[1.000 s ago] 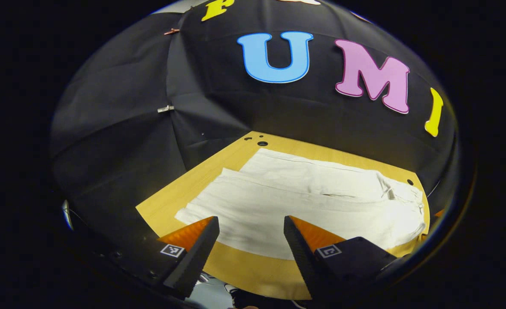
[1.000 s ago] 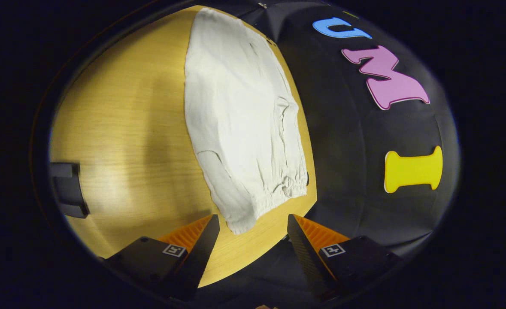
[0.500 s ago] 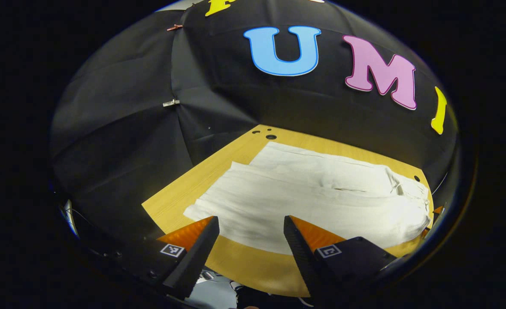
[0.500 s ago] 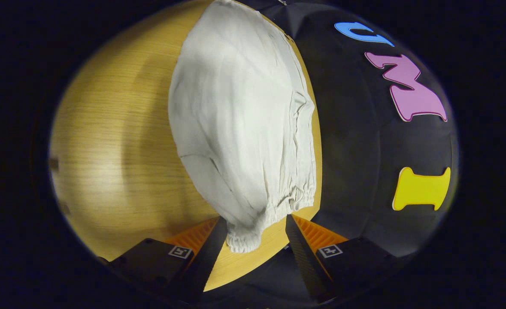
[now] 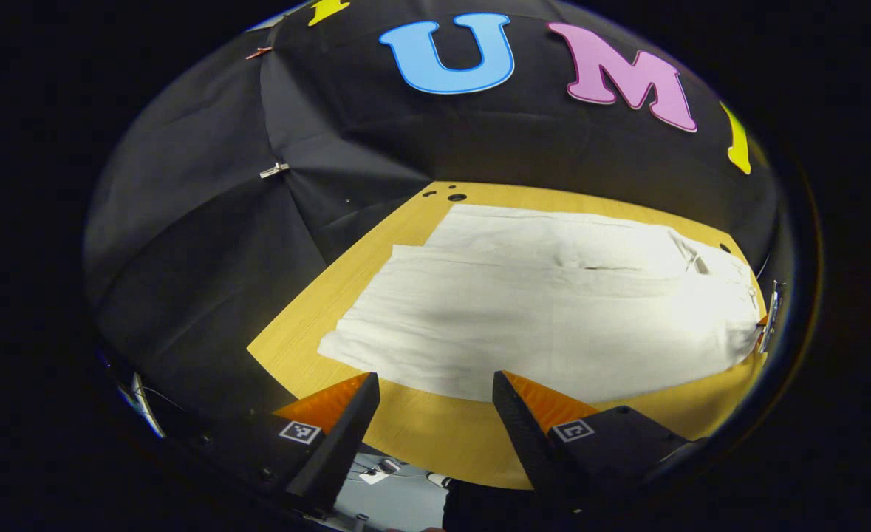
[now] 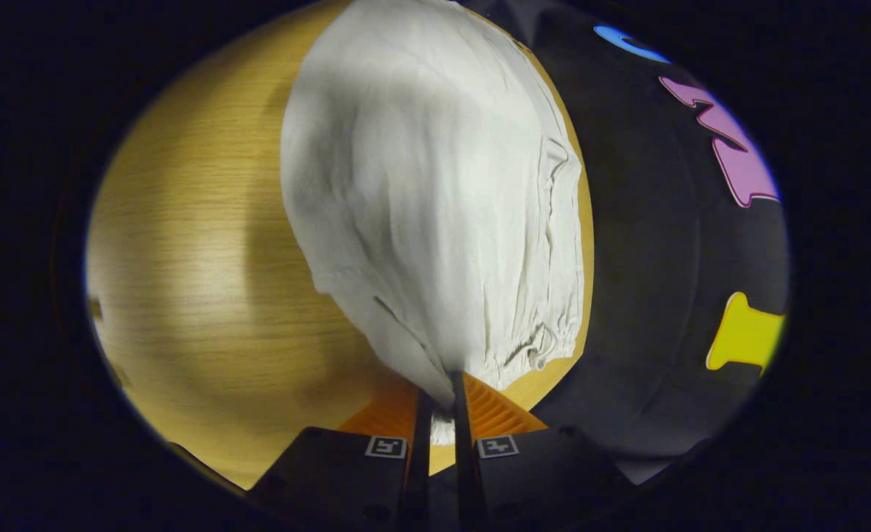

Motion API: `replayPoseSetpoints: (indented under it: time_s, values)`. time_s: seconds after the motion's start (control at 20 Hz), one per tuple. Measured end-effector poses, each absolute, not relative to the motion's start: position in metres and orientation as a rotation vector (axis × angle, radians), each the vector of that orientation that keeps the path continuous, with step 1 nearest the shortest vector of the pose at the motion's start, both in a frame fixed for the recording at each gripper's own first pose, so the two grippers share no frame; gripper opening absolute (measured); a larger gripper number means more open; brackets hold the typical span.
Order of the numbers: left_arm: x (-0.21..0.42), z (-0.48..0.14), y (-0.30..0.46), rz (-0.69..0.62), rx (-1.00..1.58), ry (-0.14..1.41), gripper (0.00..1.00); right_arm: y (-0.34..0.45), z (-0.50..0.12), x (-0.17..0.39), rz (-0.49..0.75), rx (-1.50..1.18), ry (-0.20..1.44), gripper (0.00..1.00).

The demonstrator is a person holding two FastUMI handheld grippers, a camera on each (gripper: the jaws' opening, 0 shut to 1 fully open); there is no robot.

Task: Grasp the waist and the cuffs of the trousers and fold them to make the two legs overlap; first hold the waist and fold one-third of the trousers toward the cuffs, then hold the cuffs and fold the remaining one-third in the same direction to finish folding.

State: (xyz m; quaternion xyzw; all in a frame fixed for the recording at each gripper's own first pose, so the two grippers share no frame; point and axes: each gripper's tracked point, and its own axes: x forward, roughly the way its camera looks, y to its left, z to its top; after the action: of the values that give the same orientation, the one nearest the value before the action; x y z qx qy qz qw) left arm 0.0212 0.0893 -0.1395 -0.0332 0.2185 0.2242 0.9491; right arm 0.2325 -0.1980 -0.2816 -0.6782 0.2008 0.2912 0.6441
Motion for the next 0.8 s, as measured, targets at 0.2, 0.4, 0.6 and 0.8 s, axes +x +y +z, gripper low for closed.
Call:
replayPoseSetpoints:
  time_s: [0.2,0.4,0.6,0.8]
  values:
    - [0.016,-0.155,0.118,0.416,0.196,0.496,0.98,-0.200,-0.284,0.232,0.700,-1.533,0.553,0.07]
    - [0.008,-0.182,0.191,0.420,0.519,0.614,0.97,-0.197,-0.283,0.233,0.700,-1.512,0.580,0.05]
    - [0.006,-0.196,0.229,0.349,0.797,0.684,0.97,-0.198,-0.283,0.232,0.682,-1.577,0.556,0.05]
    - [0.031,-0.211,0.240,0.219,0.938,0.707,0.97,-0.199,-0.284,0.234,0.664,-1.602,0.568,0.05]
